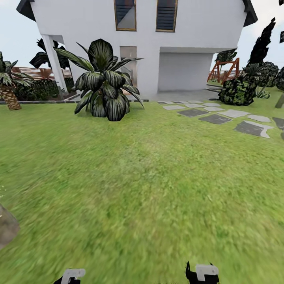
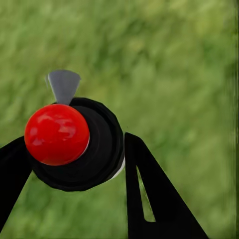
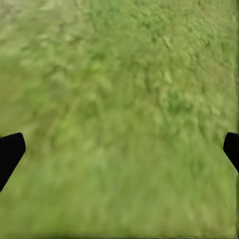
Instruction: In the garden, pick up the pesticide atomizer on the floor and spray pesticide onto both trees until each tree trunk is fully covered.
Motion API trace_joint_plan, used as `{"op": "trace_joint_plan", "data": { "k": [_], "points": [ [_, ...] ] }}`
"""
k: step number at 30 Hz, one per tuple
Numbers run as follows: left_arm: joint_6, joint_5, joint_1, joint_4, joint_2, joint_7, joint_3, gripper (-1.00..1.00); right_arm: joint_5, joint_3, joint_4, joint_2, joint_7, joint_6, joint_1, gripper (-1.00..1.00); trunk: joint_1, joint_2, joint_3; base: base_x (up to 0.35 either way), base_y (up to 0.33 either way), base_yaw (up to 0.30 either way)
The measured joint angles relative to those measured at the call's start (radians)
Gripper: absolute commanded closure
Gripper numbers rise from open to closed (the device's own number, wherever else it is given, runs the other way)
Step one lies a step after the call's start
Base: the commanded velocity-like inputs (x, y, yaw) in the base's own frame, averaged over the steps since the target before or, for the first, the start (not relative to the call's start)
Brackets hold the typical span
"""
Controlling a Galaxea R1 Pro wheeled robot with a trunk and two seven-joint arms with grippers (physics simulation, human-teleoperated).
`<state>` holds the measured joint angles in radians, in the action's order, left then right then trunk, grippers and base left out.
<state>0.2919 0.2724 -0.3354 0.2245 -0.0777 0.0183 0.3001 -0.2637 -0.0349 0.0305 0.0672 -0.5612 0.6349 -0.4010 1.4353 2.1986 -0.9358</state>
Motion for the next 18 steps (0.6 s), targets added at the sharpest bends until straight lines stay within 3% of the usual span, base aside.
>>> {"op": "trace_joint_plan", "data": {
  "k": [14, 18],
  "points": [
    [0.001, -0.005, 0.001, 0.0, -0.007, 0.0, 0.008, 1.0, 0.0, 0.0, 0.0, 0.0, 0.0, 0.0, 0.0, -1.0, 0.0, 0.0, 0.0, 0.0, 0.0, -0.3],
    [0.002, -0.045, 0.001, 0.0, -0.009, 0.001, 0.029, 1.0, 0.0, 0.001, 0.0, 0.0, 0.0, 0.0, 0.0, -1.0, 0.0, 0.0, 0.0, 0.0, 0.0, -0.3]
  ]
}}
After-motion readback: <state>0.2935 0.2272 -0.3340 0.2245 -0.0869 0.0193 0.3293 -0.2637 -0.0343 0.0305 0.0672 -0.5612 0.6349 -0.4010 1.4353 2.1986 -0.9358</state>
